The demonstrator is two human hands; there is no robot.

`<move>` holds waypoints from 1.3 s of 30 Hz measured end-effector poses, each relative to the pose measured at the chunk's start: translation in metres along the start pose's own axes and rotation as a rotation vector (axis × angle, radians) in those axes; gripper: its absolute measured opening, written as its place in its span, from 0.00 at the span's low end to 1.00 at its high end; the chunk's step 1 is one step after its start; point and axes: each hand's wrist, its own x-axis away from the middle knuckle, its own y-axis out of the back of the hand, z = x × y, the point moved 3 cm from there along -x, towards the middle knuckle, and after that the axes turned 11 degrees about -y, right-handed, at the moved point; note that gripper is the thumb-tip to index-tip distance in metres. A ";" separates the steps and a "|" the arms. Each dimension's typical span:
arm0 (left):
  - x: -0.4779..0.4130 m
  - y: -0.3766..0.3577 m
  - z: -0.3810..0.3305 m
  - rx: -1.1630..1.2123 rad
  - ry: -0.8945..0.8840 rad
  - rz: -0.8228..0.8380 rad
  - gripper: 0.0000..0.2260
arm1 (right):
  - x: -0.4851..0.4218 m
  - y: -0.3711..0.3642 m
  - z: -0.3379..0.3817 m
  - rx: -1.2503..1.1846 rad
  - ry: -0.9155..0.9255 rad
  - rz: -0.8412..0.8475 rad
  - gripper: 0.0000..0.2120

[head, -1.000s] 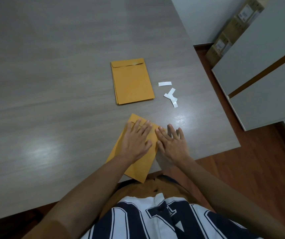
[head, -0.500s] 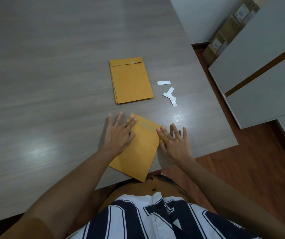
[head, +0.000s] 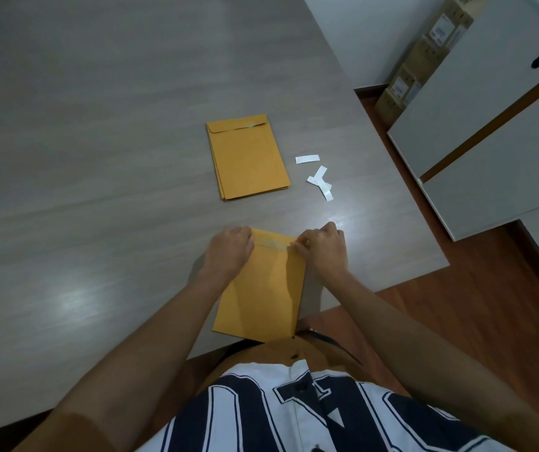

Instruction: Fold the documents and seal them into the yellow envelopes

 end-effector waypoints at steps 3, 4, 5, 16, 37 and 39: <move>-0.007 0.006 -0.003 0.064 -0.028 -0.007 0.14 | -0.004 -0.005 0.005 -0.032 -0.032 0.036 0.15; -0.009 0.005 -0.004 0.068 -0.045 0.034 0.17 | -0.004 -0.007 0.006 -0.038 -0.041 0.065 0.17; -0.011 0.004 -0.004 0.059 -0.059 0.065 0.19 | -0.004 -0.008 0.007 -0.046 -0.055 0.091 0.18; -0.035 0.019 0.027 0.369 0.188 0.158 0.10 | -0.020 -0.006 0.027 -0.241 -0.207 0.314 0.14; -0.172 0.101 0.116 0.615 0.602 -0.381 0.11 | -0.246 0.061 0.118 -0.596 -0.057 0.135 0.14; -0.190 0.100 0.125 0.606 0.619 -0.395 0.10 | -0.270 0.057 0.127 -0.570 -0.030 0.143 0.14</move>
